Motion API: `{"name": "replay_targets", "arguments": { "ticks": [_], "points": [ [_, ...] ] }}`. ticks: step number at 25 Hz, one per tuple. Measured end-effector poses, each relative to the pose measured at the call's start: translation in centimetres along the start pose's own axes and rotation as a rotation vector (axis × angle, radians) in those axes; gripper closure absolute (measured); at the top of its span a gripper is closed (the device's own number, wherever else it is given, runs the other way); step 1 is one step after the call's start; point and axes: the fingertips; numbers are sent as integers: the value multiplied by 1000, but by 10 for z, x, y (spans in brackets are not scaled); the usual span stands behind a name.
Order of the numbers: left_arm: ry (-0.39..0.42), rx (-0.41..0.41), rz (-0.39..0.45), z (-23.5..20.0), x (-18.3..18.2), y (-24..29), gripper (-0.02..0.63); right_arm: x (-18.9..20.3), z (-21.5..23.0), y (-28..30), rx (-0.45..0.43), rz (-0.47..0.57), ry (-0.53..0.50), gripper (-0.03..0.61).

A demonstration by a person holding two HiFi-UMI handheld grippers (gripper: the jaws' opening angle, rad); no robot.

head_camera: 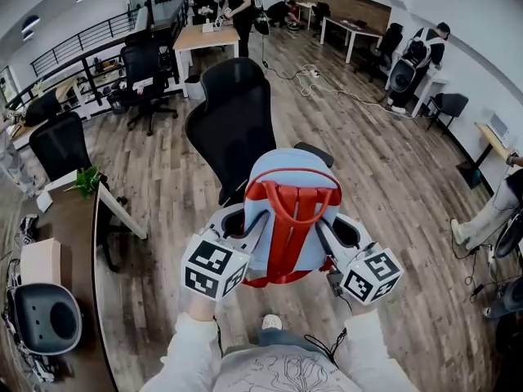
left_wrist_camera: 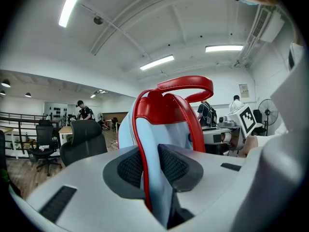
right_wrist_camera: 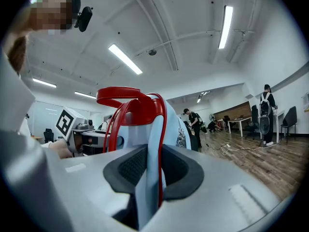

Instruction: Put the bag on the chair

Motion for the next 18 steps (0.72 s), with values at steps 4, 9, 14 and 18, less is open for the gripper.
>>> {"name": "replay_targets", "arguments": {
  "ticks": [4,9,14,18],
  "points": [
    [-15,-22,-5,-15,-5,29,525,-3,27,21,-23,-9,0,489],
    [-31,-34,-17,-27,-4,56,525,0,54,42,-32,-22,-2,489],
    [-37,-36,-41,-45,-3,74,525,3,69,63,-38,-37,18,489],
    [-35,-35,-54,-51,-8,98,525,2,91,74,-39,-39,32,489]
  ]
}}
Point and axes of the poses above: the fingertips, and each gripper's own axes: y forward along the fingers, z to its right, x out of its underside, and after that the axes turned 7 degrees about -z, right-handed
